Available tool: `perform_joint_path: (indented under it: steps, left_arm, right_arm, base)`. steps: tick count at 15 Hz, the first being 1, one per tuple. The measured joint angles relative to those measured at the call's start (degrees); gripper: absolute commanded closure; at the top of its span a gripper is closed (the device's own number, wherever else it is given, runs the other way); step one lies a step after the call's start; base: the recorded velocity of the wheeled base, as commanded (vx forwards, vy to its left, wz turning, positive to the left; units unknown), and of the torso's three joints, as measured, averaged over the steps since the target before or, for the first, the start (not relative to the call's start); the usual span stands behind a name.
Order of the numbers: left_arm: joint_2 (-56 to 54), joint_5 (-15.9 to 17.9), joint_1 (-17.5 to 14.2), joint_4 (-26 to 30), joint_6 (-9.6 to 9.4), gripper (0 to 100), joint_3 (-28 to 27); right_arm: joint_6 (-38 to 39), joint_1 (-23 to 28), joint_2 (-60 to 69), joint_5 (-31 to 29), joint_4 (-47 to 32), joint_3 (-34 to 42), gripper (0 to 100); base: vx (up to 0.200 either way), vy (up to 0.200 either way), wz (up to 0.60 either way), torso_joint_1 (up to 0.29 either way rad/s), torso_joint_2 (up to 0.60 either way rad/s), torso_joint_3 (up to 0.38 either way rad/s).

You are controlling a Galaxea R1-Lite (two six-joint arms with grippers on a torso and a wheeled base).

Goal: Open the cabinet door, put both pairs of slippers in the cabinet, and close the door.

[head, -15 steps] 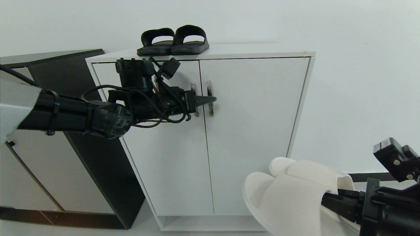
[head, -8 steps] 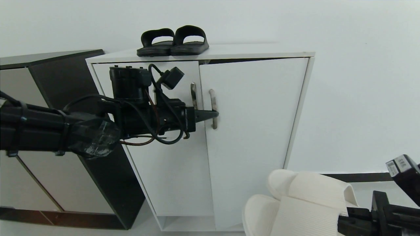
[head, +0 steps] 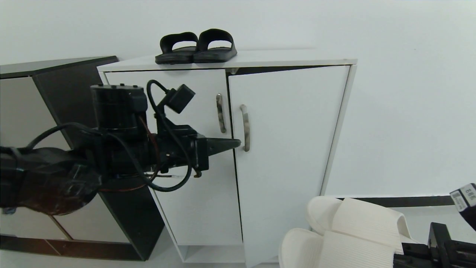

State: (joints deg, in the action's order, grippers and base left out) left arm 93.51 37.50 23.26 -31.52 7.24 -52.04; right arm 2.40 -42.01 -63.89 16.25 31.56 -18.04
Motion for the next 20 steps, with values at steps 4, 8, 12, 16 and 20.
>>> perform_joint_path:
  steps: [4, 8, 12, 16, 20]
  left_arm:
    - [-6.9, 0.0, -4.6, -6.4, 0.44, 100, 7.0]
    - [-4.8, -0.4, -9.1, -7.4, 0.48, 100, 1.4]
    - [2.8, -1.6, -9.4, -7.1, 0.56, 100, -7.4]
    - [9.3, -1.9, -7.5, -3.7, 2.06, 100, -15.2]
    - [13.9, -2.9, -5.5, -1.9, 2.23, 100, -20.9]
  right_arm:
    - [0.0, 0.0, 0.0, 0.0, 0.0, -0.1, 100]
    - [0.0, 0.0, 0.1, 0.0, 0.0, -0.1, 100]
    - [-0.2, 0.0, 0.1, 0.0, 0.0, -0.1, 100]
    - [-0.8, -0.1, 0.1, 0.1, -0.3, -0.1, 100]
    - [-0.8, -0.4, 0.0, 0.1, -0.3, -0.2, 100]
  base:
    - [0.000, 0.000, 0.00, 0.000, 0.00, 0.000]
    - [0.000, 0.000, 0.00, 0.000, 0.00, 0.000]
    - [0.000, 0.000, 0.00, 0.000, 0.00, 0.000]
    - [0.000, 0.000, 0.00, 0.000, 0.00, 0.000]
    - [-0.050, 0.000, 0.00, 0.001, 0.00, 0.003]
